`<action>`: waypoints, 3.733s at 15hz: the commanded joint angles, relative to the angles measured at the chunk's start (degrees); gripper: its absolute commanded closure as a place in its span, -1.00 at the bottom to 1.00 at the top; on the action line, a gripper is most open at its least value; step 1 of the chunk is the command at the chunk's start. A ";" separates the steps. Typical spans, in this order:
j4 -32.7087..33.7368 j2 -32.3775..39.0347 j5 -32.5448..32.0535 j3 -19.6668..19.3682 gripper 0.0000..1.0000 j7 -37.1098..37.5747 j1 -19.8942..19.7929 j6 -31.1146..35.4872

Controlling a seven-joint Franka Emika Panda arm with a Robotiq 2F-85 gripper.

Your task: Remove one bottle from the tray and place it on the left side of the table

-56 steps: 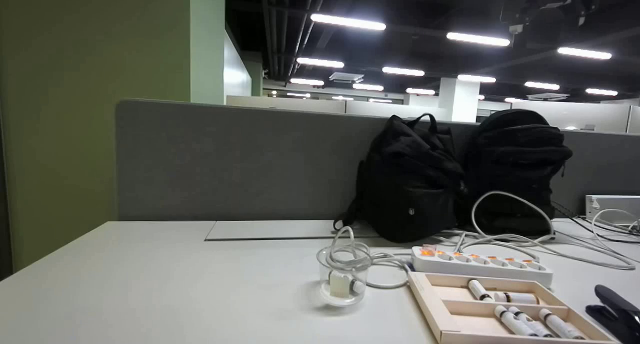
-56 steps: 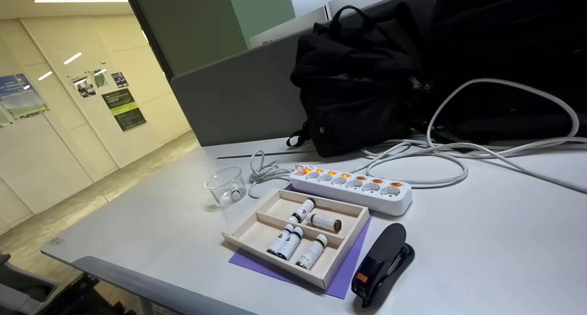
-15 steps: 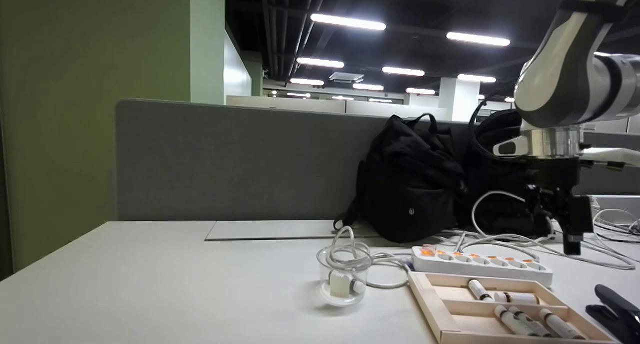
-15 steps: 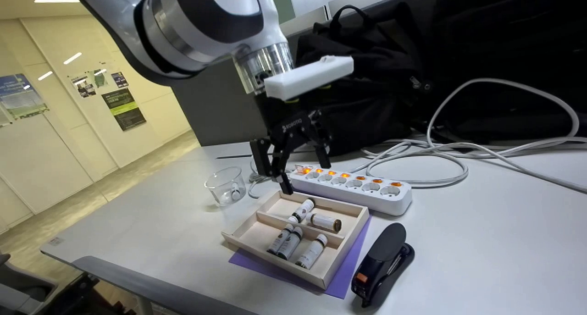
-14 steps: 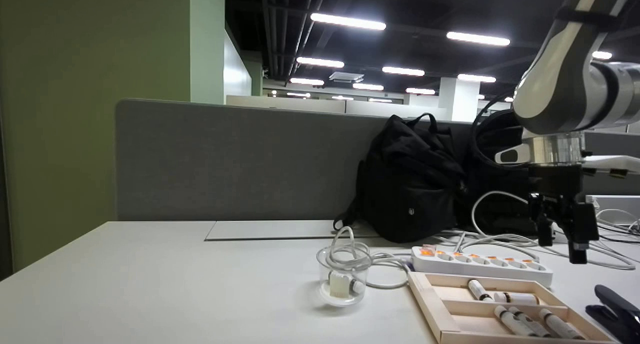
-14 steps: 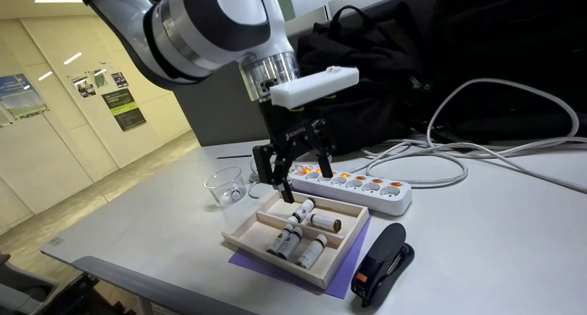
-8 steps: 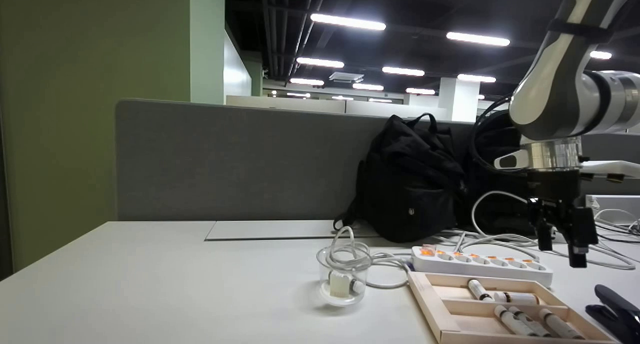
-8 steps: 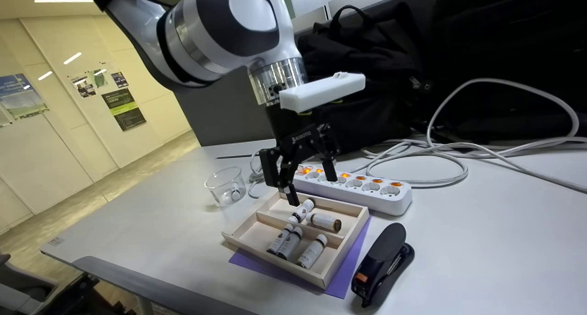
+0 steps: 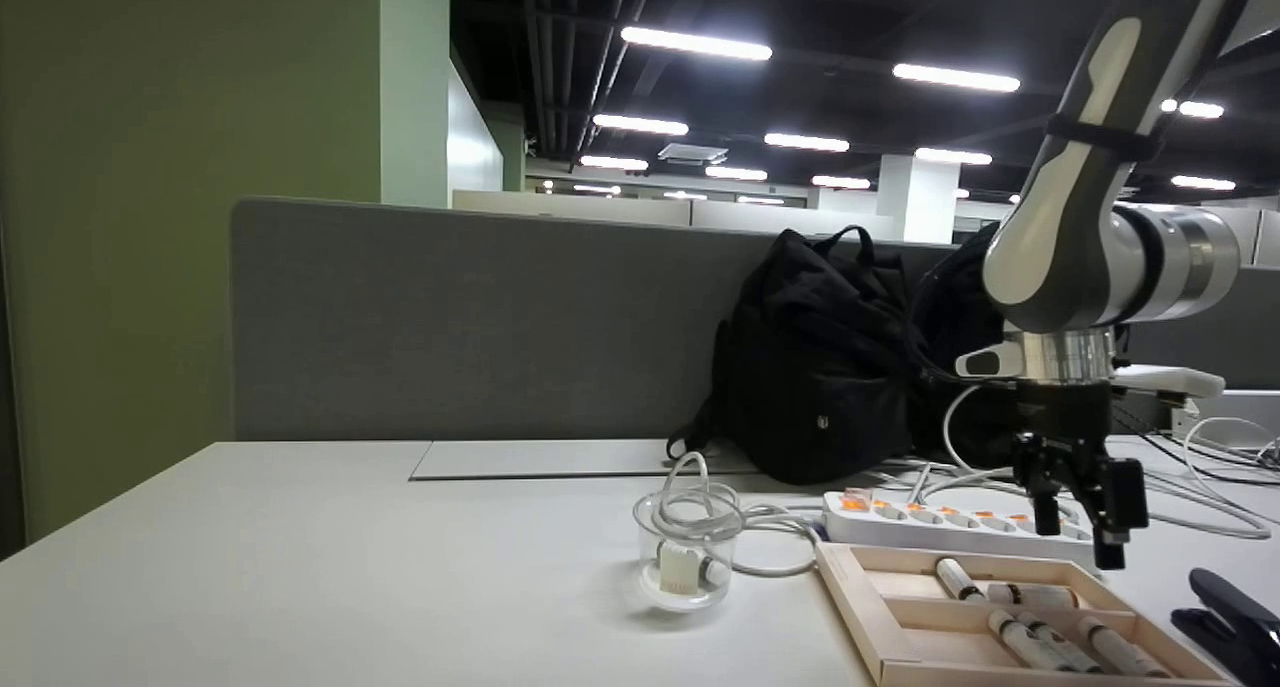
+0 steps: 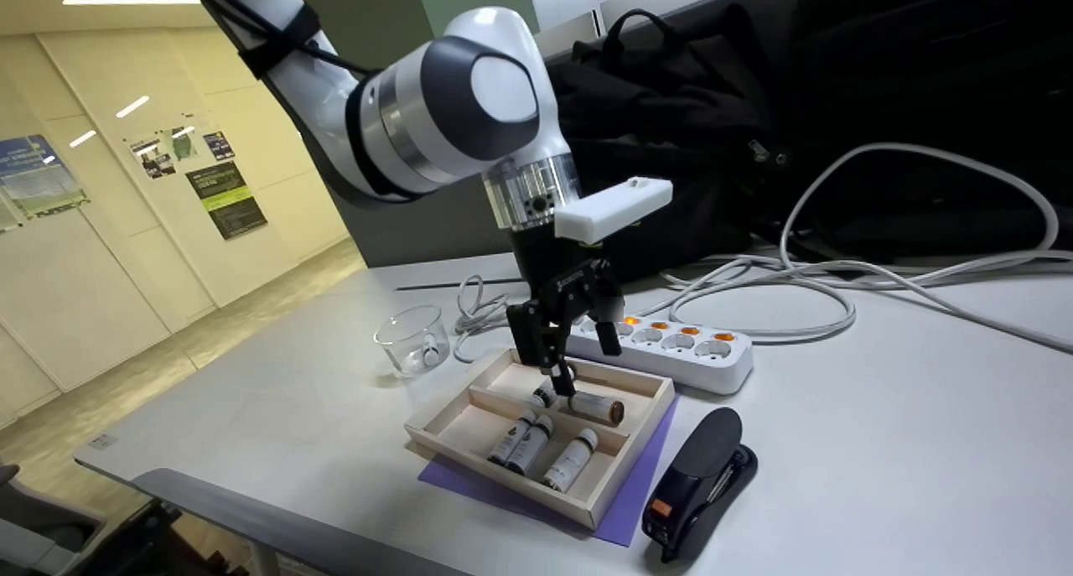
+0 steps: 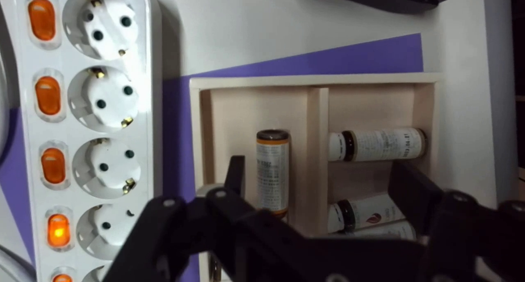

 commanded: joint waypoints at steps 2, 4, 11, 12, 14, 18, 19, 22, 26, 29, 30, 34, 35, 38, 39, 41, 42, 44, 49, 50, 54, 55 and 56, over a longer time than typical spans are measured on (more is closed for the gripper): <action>5.52 6.24 -0.87 1.29 -0.02 -1.66 -0.67 0.83; 6.97 8.10 -0.66 1.92 -0.15 -2.21 -0.85 0.71; 9.88 12.74 -1.29 1.74 0.37 -2.03 -0.69 0.86; 10.11 13.11 -1.33 1.80 0.51 -1.97 -0.69 0.86; 10.50 12.70 -1.27 2.08 0.80 -1.76 -0.49 0.28; 9.61 7.86 1.56 5.54 0.87 -3.24 -1.17 -8.08; 9.72 6.29 2.75 7.10 0.87 -4.38 -1.33 -11.79; 11.57 3.40 5.16 9.07 0.87 -3.52 1.11 -18.46; 14.79 4.18 5.40 11.27 0.87 -4.57 4.95 -18.15; 18.21 7.92 5.06 11.77 0.87 -3.87 7.60 -17.18; 19.43 9.48 4.72 11.81 0.87 -3.87 8.38 -16.91; 23.24 14.79 -3.17 10.36 0.87 -6.74 12.52 -15.91; 23.56 15.29 -5.20 10.43 0.87 -7.74 13.13 -16.01; 23.33 14.11 -11.56 10.05 0.87 -9.57 15.51 -16.22; 23.13 13.62 -13.41 10.01 0.87 -10.84 15.91 -16.10; 23.22 13.33 -17.52 9.37 0.87 -12.53 17.21 -15.05; 23.51 13.46 -19.78 8.80 0.87 -13.09 17.94 -14.14; 24.35 14.03 -24.95 7.25 0.87 -13.68 19.30 -11.85; 28.03 16.90 -27.51 8.79 0.87 -13.44 16.97 -5.56; 28.35 17.47 -25.68 9.63 0.87 -13.81 15.94 -4.66; 30.36 20.41 -18.26 11.31 0.87 -15.18 13.96 -2.36; 30.79 20.95 -16.61 11.21 0.41 -15.25 13.95 -2.52; 31.18 21.36 -15.21 10.85 -0.06 -14.73 14.15 -2.37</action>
